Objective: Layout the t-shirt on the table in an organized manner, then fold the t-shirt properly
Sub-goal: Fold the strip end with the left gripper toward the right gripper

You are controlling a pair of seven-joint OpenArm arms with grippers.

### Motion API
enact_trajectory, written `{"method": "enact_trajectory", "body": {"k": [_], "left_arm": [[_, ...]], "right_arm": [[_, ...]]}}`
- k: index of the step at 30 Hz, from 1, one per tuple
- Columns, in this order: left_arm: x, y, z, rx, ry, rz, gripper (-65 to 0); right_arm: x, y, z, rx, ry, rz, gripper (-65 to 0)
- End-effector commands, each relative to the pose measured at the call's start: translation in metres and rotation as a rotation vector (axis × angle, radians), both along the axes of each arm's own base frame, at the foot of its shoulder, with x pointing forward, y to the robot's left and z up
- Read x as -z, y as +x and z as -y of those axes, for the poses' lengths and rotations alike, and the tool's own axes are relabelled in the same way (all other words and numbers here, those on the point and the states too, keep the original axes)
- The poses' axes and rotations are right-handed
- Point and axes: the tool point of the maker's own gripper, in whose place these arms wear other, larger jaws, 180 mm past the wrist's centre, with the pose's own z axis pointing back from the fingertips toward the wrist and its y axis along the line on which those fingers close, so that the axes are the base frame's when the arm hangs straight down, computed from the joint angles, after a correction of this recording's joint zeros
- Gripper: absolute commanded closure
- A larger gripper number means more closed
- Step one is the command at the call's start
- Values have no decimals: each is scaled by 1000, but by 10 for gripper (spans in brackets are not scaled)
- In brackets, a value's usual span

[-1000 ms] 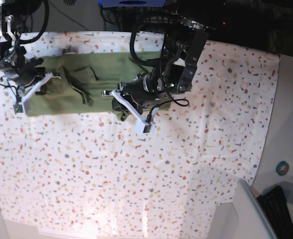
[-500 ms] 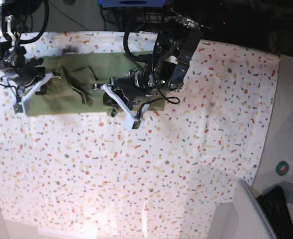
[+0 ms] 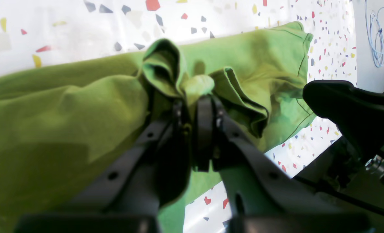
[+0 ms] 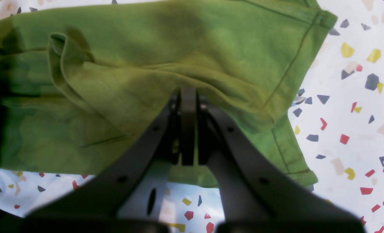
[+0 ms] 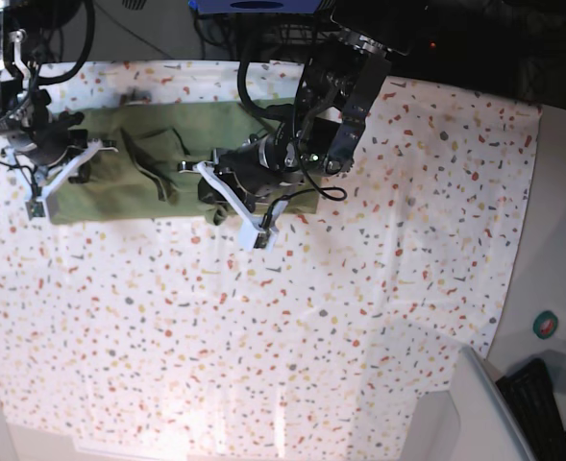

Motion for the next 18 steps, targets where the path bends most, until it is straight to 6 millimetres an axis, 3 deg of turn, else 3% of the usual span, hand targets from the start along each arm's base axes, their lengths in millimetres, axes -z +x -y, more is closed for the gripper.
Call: {"method": "enact_trajectory", "body": {"k": [1, 18], "left_arm": [[-14, 10, 7, -8, -38, 42, 0], [-18, 17, 6, -29, -45, 72, 0]], "right_arm": [[-10, 9, 4, 0, -8, 43, 0], [-10, 9, 4, 1, -6, 43, 0]]}}
